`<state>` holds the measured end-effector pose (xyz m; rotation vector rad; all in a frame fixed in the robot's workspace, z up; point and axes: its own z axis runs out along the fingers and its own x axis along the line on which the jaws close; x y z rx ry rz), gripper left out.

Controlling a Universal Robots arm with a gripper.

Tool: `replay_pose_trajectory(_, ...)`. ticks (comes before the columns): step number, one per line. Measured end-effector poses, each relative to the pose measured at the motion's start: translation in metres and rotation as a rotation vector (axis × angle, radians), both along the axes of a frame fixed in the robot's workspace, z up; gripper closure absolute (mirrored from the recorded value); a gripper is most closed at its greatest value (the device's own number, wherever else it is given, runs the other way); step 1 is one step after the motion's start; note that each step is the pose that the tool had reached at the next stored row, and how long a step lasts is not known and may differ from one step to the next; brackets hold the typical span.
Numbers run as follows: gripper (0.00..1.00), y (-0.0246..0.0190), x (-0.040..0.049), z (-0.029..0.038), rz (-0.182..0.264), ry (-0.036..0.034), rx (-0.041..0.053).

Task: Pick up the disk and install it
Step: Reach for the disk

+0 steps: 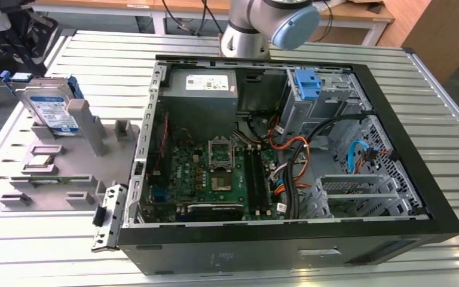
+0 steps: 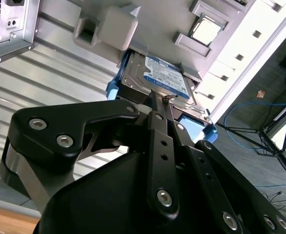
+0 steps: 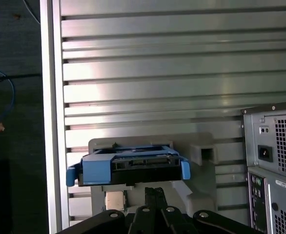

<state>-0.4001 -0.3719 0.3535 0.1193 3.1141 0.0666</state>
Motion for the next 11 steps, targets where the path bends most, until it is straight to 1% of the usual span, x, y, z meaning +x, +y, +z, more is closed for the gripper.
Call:
replay_pose_trajectory(7, 0.89, 0.0067, -0.0083, -0.0041, 0.000, 0.0000, 0.0000)
replay_pose_trajectory(11, 0.89, 0.0098, -0.0134, -0.0065, 0.000, -0.0003, 0.0001)
